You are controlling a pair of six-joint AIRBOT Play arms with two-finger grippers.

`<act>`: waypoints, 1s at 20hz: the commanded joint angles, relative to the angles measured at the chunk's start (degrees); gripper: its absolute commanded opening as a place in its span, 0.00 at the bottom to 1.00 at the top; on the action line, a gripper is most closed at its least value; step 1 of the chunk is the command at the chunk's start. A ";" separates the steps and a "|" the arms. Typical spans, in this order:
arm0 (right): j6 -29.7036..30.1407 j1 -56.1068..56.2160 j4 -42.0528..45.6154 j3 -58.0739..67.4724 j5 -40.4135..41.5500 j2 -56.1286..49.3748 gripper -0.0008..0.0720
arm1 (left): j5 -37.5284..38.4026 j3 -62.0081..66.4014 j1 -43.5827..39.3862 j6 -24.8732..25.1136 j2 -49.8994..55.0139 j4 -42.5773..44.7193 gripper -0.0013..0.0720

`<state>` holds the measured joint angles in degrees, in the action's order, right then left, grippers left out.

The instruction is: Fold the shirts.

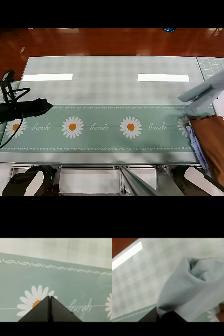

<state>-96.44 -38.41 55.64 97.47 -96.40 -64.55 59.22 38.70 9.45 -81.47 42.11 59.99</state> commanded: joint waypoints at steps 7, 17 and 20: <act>7.87 -22.03 21.92 -13.57 -10.12 12.87 0.04 | -3.98 0.02 0.04 -0.02 0.11 -0.72 0.05; 2.82 -27.17 37.99 -29.90 -6.16 19.04 0.59 | -5.38 0.02 0.04 2.45 0.79 -1.07 0.05; 2.01 -27.17 31.50 -29.90 0.57 19.02 0.58 | -6.80 0.42 0.07 3.02 2.78 -1.53 0.05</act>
<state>-93.32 -65.39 92.38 68.27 -101.73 -45.65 53.71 38.81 9.45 -79.70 43.62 58.89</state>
